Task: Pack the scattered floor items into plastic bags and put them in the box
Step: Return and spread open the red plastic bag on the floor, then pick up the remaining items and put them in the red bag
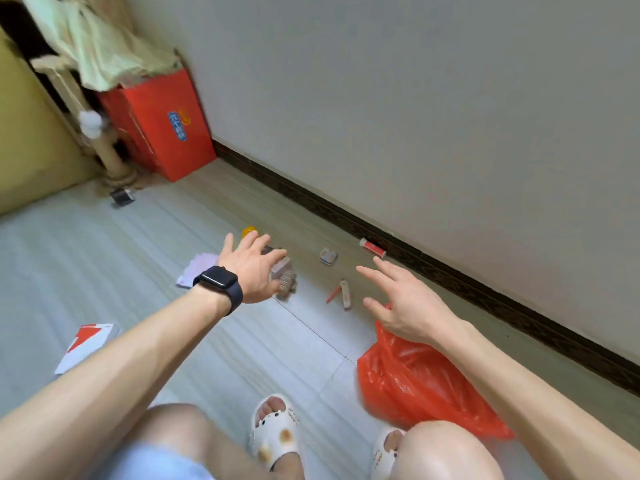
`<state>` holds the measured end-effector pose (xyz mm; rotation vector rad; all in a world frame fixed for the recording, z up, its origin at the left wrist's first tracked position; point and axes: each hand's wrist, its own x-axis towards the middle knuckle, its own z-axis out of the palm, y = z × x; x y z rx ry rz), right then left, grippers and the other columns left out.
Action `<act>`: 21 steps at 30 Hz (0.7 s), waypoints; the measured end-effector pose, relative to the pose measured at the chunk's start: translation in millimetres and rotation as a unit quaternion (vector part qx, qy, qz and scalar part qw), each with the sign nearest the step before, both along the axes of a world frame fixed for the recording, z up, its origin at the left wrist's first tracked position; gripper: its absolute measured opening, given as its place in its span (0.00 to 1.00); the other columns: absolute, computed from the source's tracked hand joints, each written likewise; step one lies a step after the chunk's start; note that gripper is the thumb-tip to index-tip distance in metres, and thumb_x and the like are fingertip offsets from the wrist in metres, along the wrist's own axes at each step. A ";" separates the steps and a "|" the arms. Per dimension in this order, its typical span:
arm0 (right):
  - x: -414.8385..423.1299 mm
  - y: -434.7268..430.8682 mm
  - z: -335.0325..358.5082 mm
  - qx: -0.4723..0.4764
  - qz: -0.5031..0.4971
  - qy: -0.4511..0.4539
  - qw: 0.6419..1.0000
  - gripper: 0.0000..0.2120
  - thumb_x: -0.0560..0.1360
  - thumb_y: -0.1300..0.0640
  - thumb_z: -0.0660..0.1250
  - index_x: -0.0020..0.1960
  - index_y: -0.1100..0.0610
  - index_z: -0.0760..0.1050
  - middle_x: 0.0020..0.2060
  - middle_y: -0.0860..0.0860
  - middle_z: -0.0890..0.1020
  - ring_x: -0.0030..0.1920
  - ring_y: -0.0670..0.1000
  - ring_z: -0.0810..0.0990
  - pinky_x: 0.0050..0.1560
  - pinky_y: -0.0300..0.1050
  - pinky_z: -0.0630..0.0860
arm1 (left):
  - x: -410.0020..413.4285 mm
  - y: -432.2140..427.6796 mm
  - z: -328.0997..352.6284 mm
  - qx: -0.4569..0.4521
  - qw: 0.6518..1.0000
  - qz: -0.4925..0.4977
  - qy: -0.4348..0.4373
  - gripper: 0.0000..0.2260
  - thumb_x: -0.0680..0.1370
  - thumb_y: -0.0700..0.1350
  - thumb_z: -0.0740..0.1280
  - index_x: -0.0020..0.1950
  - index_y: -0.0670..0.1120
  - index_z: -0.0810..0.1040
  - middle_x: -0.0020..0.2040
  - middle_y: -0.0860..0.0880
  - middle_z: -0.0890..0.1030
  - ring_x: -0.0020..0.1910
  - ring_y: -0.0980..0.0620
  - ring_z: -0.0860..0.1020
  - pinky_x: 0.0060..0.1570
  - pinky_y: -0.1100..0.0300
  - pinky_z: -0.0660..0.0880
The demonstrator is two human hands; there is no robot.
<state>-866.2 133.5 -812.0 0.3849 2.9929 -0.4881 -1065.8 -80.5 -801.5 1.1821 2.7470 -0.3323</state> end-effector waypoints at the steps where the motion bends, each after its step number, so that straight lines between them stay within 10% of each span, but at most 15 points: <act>1: -12.0 -7.1 4.4 0.004 0.010 0.000 1.000 0.29 0.80 0.44 0.60 0.79 0.40 0.55 0.80 0.49 0.54 0.79 0.51 0.53 0.77 0.45 0.54 | -7.2 -17.6 3.5 0.002 1.000 0.022 -0.004 0.30 0.77 0.60 0.61 0.78 0.59 0.56 0.79 0.47 0.53 0.79 0.46 0.48 0.74 0.38 0.47; 11: -101.5 -24.0 -67.1 0.025 0.062 -0.081 0.994 0.28 0.80 0.43 0.57 0.78 0.39 0.54 0.80 0.49 0.53 0.79 0.51 0.53 0.76 0.46 0.58 | -43.9 -79.3 -89.3 0.008 0.980 0.166 -0.106 0.35 0.75 0.57 0.63 0.79 0.58 0.52 0.80 0.46 0.50 0.79 0.45 0.49 0.74 0.40 0.48; 21: -140.1 15.8 -224.6 0.026 0.023 -0.347 0.937 0.34 0.79 0.43 0.58 0.80 0.44 0.46 0.79 0.59 0.40 0.78 0.60 0.52 0.74 0.55 0.61 | -90.8 13.6 -249.3 -0.071 0.968 0.128 -0.202 0.39 0.74 0.57 0.66 0.79 0.59 0.47 0.79 0.46 0.36 0.78 0.40 0.43 0.74 0.38 0.46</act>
